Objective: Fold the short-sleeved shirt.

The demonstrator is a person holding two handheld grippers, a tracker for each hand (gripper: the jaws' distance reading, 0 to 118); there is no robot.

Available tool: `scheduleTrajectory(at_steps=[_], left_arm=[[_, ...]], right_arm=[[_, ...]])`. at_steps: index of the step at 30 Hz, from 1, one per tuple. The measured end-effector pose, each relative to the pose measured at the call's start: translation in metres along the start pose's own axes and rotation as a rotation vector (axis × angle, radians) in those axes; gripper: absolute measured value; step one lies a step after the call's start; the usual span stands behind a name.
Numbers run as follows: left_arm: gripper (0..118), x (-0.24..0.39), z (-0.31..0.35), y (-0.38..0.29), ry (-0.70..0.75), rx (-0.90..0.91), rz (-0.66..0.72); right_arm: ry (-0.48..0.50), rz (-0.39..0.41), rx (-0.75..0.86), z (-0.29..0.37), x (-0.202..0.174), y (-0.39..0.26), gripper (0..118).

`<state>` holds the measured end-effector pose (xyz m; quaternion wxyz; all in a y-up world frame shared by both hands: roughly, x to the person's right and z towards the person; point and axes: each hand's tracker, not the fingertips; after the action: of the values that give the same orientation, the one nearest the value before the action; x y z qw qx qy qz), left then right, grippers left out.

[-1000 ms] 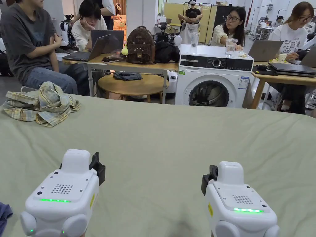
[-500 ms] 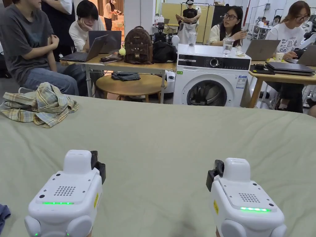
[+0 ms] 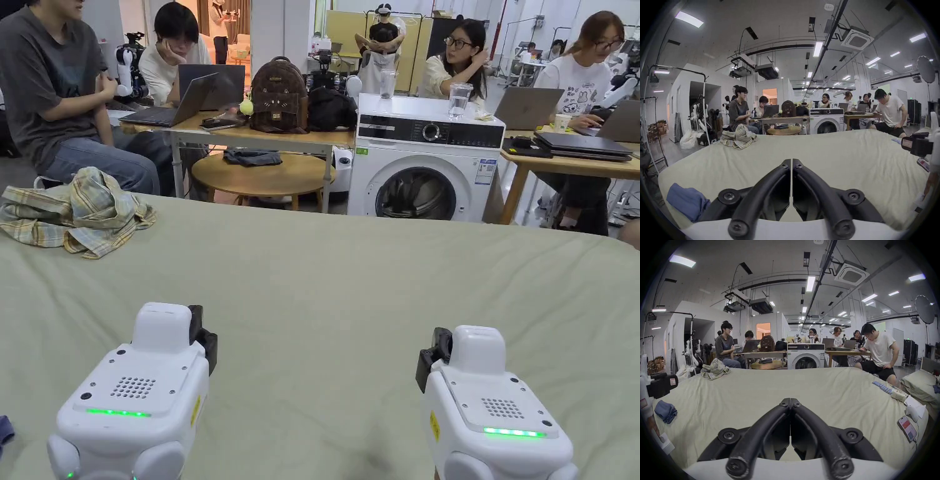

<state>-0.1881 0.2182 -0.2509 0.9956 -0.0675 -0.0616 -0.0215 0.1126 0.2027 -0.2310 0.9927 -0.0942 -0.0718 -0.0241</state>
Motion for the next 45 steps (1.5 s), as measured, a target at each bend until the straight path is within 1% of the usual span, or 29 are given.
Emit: scheduleTrajectory(at_steps=[4,6,8,10,11,12,13,15,16,17,18,21,25,28,31,32,34,38,42,45], left_arm=[[0,-0.004,0.001,0.002,0.032,-0.009,0.008],[2,-0.006,0.002,0.003,0.040,-0.010,0.013],[11,-0.007,0.002,0.004,0.043,-0.008,0.016],[13,-0.010,0.001,0.005,0.050,-0.008,0.024],[18,-0.011,0.001,0.006,0.051,-0.013,0.034],[27,-0.013,0.000,0.007,0.051,-0.015,0.042],[39,-0.014,0.000,0.007,0.042,-0.016,0.049],[57,-0.016,0.000,0.009,0.026,-0.018,0.069],[70,-0.017,0.000,0.009,0.019,-0.017,0.073],[76,-0.017,0.001,0.010,0.008,-0.011,0.079],[79,-0.017,0.001,0.009,0.002,-0.007,0.081],[80,-0.014,0.004,0.010,-0.009,0.017,0.065],[80,-0.014,0.005,0.011,-0.028,0.041,0.076],[80,-0.016,0.005,0.011,-0.023,0.058,0.113],[81,-0.023,0.006,0.012,-0.057,0.086,0.157],[81,-0.024,0.005,0.012,-0.060,0.093,0.163],[81,-0.023,0.005,0.012,-0.055,0.101,0.156],[81,-0.018,0.007,0.010,-0.014,0.129,0.074],[81,-0.015,0.004,0.011,0.011,0.090,0.045],[81,-0.015,0.001,0.011,0.010,0.054,0.042]], right_arm=[[-0.003,0.006,0.002,-0.001,0.000,0.001,0],[-0.004,0.011,0.003,-0.001,-0.001,0.002,0],[-0.007,0.020,0.007,-0.001,-0.002,0.003,9],[-0.006,0.025,0.011,0.000,-0.002,0.004,11],[-0.004,0.024,0.012,0.000,-0.002,0.004,15],[-0.006,0.023,0.015,-0.001,-0.002,0.005,23],[-0.014,0.022,0.015,-0.001,-0.001,0.006,36],[-0.035,0.016,0.019,-0.002,-0.001,0.007,64],[-0.039,0.009,0.027,-0.002,0.000,0.007,71],[-0.047,0.004,0.033,-0.002,0.002,0.008,73],[-0.053,-0.001,0.035,-0.002,0.003,0.008,74],[-0.053,-0.003,0.044,-0.002,0.005,0.011,80],[-0.076,0.017,0.060,-0.001,0.006,0.012,80],[-0.043,-0.010,0.067,0.000,0.011,0.013,81],[-0.026,-0.023,0.070,0.001,0.012,0.014,81],[-0.035,-0.027,0.074,0.000,0.011,0.014,81],[-0.072,-0.017,0.079,-0.001,0.008,0.015,81],[-0.041,-0.050,0.107,0.000,0.011,0.015,81],[-0.054,-0.044,0.111,-0.001,0.006,0.017,81],[-0.056,-0.027,0.104,-0.001,0.002,0.018,81]])
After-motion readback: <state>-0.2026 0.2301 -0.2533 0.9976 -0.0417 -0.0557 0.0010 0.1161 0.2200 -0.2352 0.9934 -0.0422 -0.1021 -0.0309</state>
